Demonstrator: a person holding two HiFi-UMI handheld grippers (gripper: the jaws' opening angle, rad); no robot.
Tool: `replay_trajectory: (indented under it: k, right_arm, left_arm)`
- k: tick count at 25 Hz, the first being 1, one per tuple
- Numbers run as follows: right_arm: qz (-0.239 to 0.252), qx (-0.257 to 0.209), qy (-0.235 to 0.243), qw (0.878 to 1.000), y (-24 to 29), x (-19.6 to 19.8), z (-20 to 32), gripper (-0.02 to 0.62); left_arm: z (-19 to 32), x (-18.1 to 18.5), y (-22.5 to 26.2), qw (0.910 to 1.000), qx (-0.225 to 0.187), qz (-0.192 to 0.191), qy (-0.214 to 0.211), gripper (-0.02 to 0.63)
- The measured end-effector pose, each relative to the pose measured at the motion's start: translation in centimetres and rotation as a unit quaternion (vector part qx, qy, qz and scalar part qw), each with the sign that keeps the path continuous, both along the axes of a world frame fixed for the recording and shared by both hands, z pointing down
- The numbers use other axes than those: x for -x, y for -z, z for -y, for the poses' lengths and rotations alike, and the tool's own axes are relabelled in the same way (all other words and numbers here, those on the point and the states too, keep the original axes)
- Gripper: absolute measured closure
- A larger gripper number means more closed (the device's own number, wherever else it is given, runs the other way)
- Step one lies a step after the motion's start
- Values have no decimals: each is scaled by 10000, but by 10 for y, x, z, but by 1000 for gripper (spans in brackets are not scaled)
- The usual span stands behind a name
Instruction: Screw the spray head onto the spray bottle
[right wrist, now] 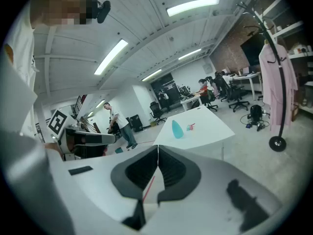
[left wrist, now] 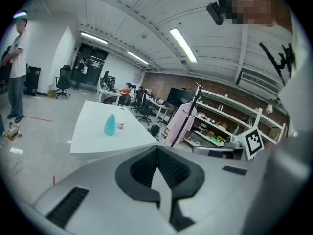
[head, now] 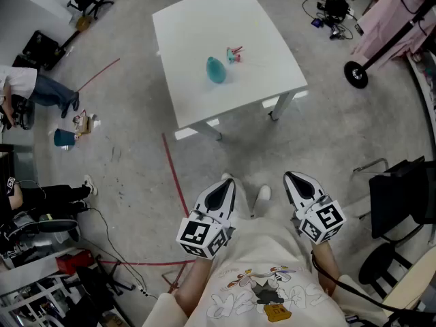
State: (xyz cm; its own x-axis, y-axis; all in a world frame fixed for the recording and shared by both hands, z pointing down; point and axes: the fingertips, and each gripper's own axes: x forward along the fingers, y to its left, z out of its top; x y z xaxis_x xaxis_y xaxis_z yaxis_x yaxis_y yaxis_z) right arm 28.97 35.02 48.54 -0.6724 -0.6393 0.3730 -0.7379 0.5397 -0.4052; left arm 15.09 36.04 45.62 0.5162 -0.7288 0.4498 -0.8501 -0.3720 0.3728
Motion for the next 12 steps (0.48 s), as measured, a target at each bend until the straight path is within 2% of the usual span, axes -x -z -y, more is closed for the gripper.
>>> replay_trajectory:
  k: [3,7,10,12]
  right_arm:
    - [-140,-16,12,9999,-8,4,34,588]
    - [-324,137,-235,9991,-28,8,78,588]
    - [-497,216,-359,9979,-29,24,123,588]
    - [-643,140,-382,9971,-18,43,163,588]
  left_arm:
    - [35,23,-14,9999,25,80,141,600]
    - [86,59,-39,9996,85,47,249,600]
    - [139,95,-45,9989,-17,137,452,600]
    - [180,118,-43,9989,-102,84,444,600]
